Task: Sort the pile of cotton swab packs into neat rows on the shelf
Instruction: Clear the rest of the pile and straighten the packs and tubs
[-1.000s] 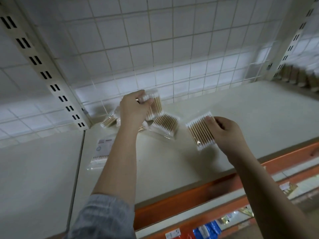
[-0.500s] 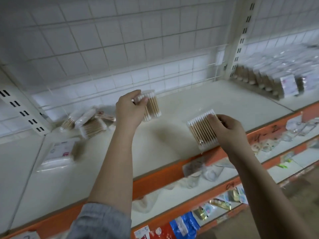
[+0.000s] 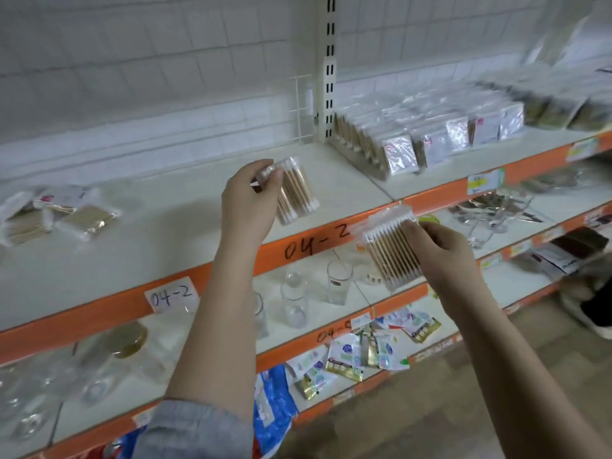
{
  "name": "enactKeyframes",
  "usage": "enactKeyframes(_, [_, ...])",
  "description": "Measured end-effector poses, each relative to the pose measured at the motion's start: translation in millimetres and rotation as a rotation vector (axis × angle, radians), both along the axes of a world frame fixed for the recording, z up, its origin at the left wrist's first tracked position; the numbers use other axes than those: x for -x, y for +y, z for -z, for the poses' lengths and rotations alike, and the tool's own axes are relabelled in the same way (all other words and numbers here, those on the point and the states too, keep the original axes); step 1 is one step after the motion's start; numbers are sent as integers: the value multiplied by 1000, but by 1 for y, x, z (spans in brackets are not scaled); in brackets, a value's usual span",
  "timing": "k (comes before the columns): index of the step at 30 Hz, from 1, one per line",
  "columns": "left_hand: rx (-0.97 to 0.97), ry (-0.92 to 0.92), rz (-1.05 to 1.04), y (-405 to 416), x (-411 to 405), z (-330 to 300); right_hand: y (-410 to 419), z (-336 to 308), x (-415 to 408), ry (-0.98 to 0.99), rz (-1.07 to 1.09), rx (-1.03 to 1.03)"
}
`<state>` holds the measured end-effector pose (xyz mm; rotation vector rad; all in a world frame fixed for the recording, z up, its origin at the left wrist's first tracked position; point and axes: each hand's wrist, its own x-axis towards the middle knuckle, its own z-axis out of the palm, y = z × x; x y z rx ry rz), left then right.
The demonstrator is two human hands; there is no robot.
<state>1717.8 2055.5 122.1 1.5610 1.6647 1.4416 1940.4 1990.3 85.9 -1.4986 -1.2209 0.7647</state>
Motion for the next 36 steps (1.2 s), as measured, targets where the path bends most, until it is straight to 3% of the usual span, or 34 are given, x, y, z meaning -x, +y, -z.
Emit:
enactKeyframes(13, [-77, -33, 195, 82, -186, -11, 42, 12, -165, -13, 137, 20])
enactKeyframes(20, [-104, -124, 241, 166, -286, -17, 122, -5, -258, 177, 118, 85])
enactKeyframes(27, [-102, -111, 197, 225, -340, -29, 196, -13, -315, 275, 116, 48])
enactKeyframes(36, [-79, -83, 44, 246, -366, -23, 261, -13, -356, 355, -37, 25])
